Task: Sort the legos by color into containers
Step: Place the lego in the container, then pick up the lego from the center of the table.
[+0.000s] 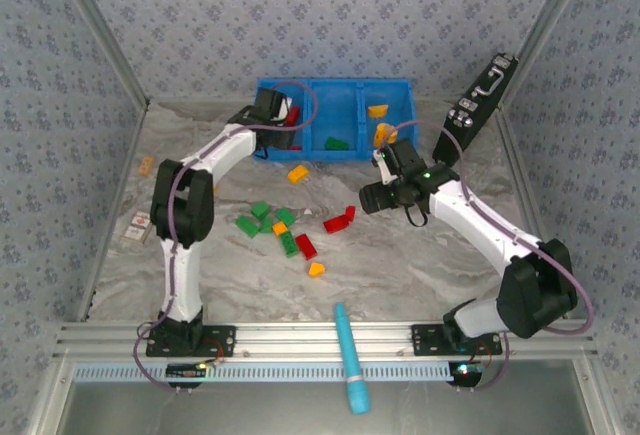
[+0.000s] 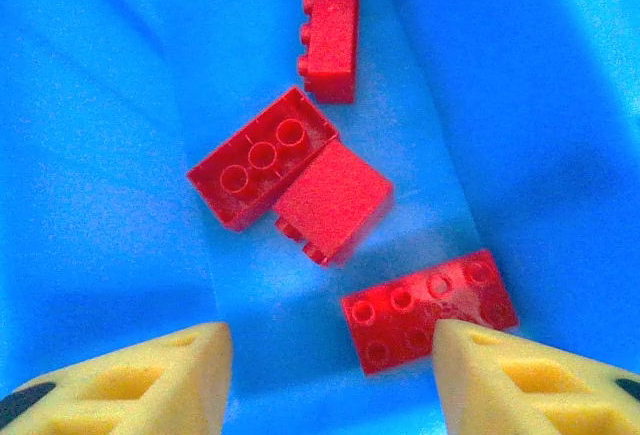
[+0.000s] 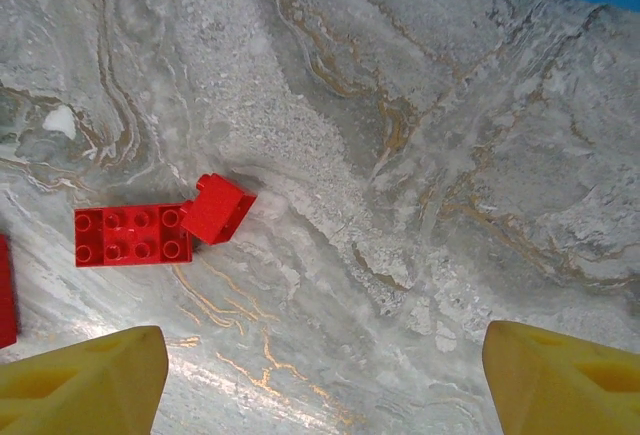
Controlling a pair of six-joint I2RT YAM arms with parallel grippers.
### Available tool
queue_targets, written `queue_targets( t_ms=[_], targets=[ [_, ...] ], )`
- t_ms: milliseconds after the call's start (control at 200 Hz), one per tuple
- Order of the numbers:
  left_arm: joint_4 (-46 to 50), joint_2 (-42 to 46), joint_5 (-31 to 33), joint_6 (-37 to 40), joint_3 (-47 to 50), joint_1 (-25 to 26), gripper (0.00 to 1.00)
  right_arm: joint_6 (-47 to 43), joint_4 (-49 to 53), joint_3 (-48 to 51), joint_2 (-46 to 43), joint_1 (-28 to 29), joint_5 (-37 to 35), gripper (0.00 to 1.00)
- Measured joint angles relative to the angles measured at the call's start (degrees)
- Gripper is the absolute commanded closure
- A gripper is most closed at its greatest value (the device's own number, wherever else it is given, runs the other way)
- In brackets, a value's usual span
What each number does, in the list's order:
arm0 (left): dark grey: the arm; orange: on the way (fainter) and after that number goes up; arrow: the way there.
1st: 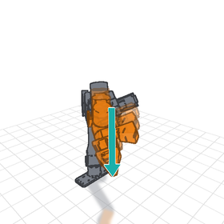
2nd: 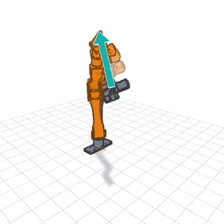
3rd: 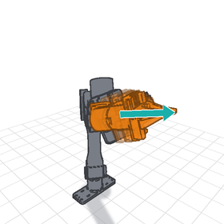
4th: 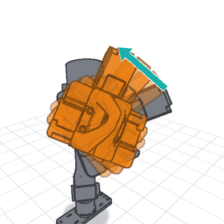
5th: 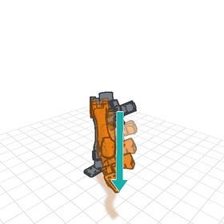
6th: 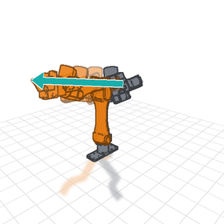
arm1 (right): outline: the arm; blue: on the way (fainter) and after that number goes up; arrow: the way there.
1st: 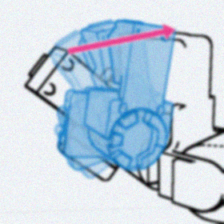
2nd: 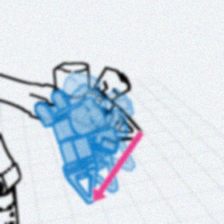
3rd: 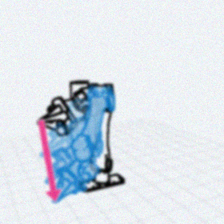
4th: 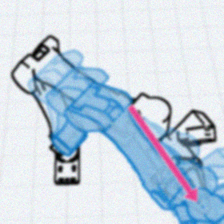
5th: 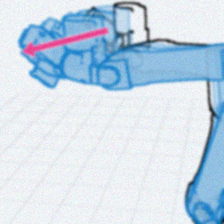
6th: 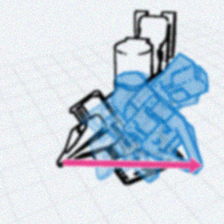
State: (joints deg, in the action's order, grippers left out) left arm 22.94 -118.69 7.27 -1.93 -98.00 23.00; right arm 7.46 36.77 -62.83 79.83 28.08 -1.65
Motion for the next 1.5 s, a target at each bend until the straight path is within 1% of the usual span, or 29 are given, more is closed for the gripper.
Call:
queue_targets(
  t_ms=[95, 190, 290, 380, 580, 715, 820, 1110, 1235, 1369, 1504],
  targets=[
    [-0.3, 6.9, -2.5, 0.3, 4.8, 0.1, 0.4, -0.4, 0.0, 0.0, -1.1, 0.0, 0.0, 0.14],
    [-0.4, 13.7, -2.4, -0.7, 9.3, 1.2, 0.38, -0.9, -0.1, 0.0, -1.8, 0.0, 0.5, 0.12],
    [-0.4, 18.1, -0.1, -1.4, 12.2, 4.4, 0.37, -1.3, -0.5, 0.0, -2.5, 0.0, 1.0, 0.11],
    [-0.3, 19.5, 1.6, -2.2, 15.6, 8.9, 0.37, -1.6, -0.7, 0.0, -3.0, -0.3, 1.2, 0.11],
    [1.7, 18.7, 0.0, -8.0, 21.1, 18.3, 0.37, -1.9, -0.7, 0.0, -3.6, -2.7, 1.3, 0.11],
    [0.5, 17.1, -1.8, -13.1, 21.3, 22.5, 0.38, -1.9, -1.0, 0.6, -5.3, -6.4, 1.9, 0.11],
    [-0.4, 14.3, -3.6, -16.7, 20.7, 24.8, 0.38, -1.6, -1.4, 2.5, -8.1, -9.4, 2.6, 0.11],
    [-0.9, 6.6, -6.8, -23.7, 16.9, 27.6, 0.39, -0.8, -1.6, 3.8, -13.6, -15.9, 5.6, 0.11],
    [-1.3, 4.7, -6.9, -25.2, 15.4, 28.8, 0.4, -0.8, -2.7, 4.2, -13.9, -16.3, 6.6, 0.11],
    [-2.2, 2.0, -6.8, -26.1, 14.3, 29.7, 0.45, -0.8, -3.9, 5.4, -13.9, -16.4, 7.5, 0.11],
    [-2.7, 1.2, -6.4, -26.7, 13.3, 29.9, 0.47, -0.8, -4.1, 5.9, -13.9, -16.6, 7.7, 0.11]
  ],
)
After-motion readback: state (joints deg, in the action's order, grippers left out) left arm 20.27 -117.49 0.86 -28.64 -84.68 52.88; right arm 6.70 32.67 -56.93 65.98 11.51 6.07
